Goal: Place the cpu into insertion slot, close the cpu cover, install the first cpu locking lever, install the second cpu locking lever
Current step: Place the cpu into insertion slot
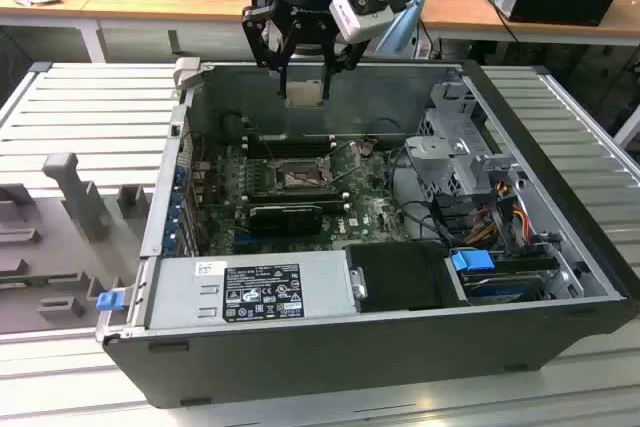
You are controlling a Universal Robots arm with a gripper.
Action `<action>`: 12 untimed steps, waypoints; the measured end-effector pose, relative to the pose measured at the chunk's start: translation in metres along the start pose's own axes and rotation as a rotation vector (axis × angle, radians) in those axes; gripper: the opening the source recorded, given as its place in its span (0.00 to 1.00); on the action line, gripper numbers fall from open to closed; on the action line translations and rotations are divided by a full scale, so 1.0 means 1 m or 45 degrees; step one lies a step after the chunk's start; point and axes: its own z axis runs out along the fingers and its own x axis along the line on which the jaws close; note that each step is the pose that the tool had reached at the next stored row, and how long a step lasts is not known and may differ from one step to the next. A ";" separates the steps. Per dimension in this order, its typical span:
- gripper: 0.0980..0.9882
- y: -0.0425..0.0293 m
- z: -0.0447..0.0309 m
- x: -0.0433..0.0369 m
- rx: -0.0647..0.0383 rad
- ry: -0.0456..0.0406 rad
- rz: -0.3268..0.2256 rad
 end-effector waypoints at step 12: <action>0.49 0.0000 0.0000 0.0000 -0.002 -0.011 0.123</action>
